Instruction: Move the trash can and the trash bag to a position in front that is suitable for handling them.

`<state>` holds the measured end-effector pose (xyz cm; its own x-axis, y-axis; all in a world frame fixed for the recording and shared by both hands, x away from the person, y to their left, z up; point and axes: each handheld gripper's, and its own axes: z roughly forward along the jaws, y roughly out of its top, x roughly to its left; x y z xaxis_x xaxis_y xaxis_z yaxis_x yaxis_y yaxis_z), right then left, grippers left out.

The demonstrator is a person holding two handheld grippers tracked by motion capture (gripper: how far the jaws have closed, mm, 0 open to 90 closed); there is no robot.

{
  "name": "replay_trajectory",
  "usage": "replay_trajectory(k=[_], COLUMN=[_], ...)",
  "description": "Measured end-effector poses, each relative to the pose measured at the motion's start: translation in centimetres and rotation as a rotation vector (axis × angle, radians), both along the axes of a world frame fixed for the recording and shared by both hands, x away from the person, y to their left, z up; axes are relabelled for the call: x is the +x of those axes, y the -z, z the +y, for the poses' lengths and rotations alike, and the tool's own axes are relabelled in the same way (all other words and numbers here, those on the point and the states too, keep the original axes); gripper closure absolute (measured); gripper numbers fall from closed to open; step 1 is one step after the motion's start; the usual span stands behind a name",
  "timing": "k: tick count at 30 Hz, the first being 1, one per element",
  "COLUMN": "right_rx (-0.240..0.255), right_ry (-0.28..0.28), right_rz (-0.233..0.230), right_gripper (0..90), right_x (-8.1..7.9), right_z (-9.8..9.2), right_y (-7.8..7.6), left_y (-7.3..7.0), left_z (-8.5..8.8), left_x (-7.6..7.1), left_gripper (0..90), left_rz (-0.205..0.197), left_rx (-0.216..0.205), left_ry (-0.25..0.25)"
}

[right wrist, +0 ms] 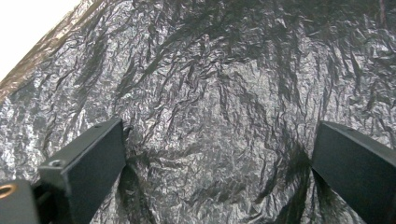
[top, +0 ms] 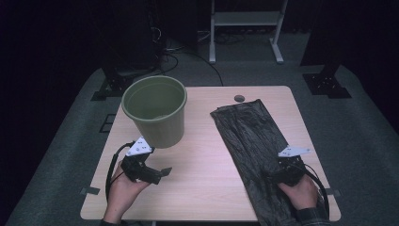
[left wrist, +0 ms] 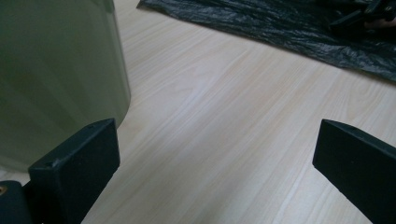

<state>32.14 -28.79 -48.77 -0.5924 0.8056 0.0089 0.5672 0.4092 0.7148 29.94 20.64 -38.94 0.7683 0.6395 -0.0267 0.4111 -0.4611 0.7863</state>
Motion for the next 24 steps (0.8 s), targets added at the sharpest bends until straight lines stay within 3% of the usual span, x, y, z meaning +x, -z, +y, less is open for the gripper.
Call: replay_trajectory(k=[4,6,8,10,15,24], right_rx=[0.000,0.000,0.000,0.000,0.000,0.000], right_ry=[0.000,0.000,0.000,0.000,0.000,0.000], right_rz=[0.000,0.000,0.000,0.000,0.000,0.000], right_gripper=[2.1,2.1,2.1,2.1,2.1,2.2], right_x=[0.0,0.0,0.0,0.0,0.0,0.0], right_z=[0.0,0.0,0.0,0.0,0.0,0.0], right_y=[0.0,0.0,0.0,0.0,0.0,0.0], left_y=[-1.0,-2.1,-2.8,-3.4,-4.9,-7.9], left_z=[-0.2,-0.3,-0.3,-0.2,-0.3,-0.3], left_x=[0.1,0.2,0.4,0.5,0.9,1.8], left_gripper=[0.0,0.0,5.9,5.9,11.9,12.6], left_rz=[-0.009,-0.024,-0.026,-0.027,-0.036,-0.079], left_rx=[-0.012,-0.024,-0.040,-0.054,-0.060,-0.062], left_ry=[0.011,0.018,0.035,0.036,0.042,0.046])
